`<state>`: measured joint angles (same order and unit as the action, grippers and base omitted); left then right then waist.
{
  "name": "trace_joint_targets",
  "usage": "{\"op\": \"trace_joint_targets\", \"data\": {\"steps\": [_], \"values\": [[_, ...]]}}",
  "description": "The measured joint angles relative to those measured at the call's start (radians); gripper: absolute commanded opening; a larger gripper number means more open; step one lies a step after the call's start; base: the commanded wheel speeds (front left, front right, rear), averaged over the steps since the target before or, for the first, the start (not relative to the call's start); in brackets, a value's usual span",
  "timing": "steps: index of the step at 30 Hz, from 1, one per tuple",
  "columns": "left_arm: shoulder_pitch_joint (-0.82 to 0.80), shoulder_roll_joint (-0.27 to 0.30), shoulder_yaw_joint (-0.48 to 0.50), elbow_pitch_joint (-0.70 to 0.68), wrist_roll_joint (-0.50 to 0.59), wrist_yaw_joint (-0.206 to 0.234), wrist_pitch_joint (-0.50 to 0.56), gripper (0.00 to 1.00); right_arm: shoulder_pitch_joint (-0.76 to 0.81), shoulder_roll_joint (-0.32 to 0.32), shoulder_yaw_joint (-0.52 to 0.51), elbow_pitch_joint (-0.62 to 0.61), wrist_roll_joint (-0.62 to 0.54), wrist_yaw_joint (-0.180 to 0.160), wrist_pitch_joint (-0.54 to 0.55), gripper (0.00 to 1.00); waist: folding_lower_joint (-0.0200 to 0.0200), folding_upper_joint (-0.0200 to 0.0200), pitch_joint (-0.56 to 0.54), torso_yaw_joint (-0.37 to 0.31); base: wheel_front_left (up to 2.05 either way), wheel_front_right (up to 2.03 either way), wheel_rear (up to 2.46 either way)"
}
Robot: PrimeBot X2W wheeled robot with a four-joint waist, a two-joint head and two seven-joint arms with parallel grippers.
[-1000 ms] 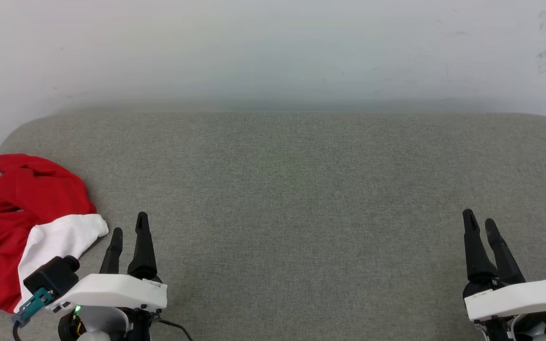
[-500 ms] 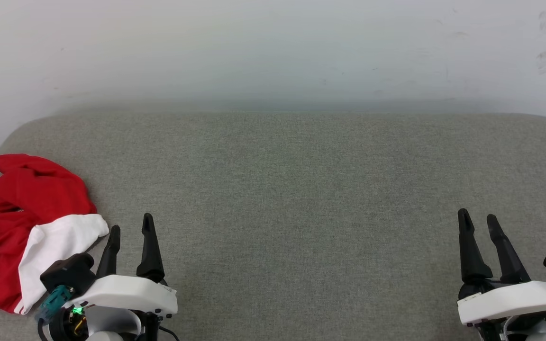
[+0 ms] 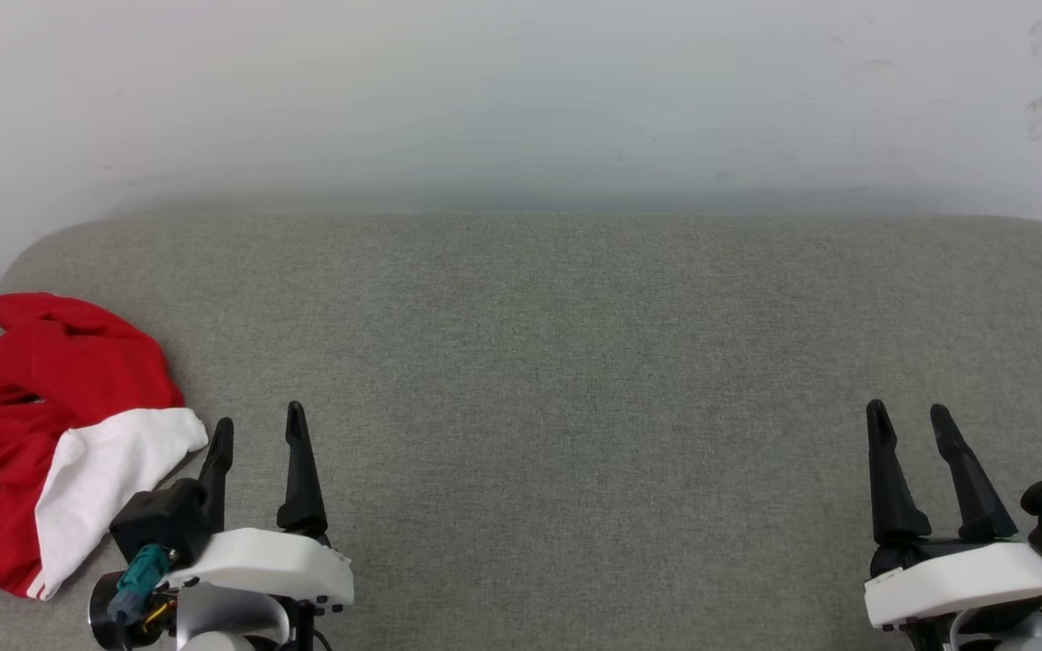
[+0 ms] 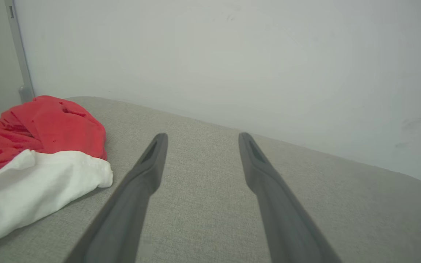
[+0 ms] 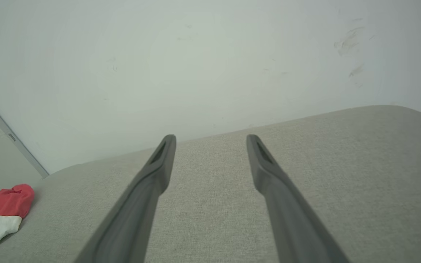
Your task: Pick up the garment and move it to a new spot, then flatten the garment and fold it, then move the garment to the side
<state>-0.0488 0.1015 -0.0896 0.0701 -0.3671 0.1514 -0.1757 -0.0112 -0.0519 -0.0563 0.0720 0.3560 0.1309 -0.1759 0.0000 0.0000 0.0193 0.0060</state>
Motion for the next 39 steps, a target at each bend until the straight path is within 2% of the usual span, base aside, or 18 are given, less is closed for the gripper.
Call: {"op": "trace_joint_targets", "data": {"steps": [16,39], "values": [[0.004,0.007,-0.017,-0.016,0.140,0.015,-0.038,1.00,0.011,0.000,0.006,-0.013,-0.146,0.000,-0.035,1.00,0.0000,0.0000,0.007,-0.001,0.00,0.00,0.00],[0.009,-0.027,0.013,-0.008,0.288,-0.047,-0.081,1.00,0.020,0.000,0.016,-0.023,-0.293,0.000,-0.080,1.00,0.0000,0.0000,0.005,0.004,0.00,0.00,0.00]]}}
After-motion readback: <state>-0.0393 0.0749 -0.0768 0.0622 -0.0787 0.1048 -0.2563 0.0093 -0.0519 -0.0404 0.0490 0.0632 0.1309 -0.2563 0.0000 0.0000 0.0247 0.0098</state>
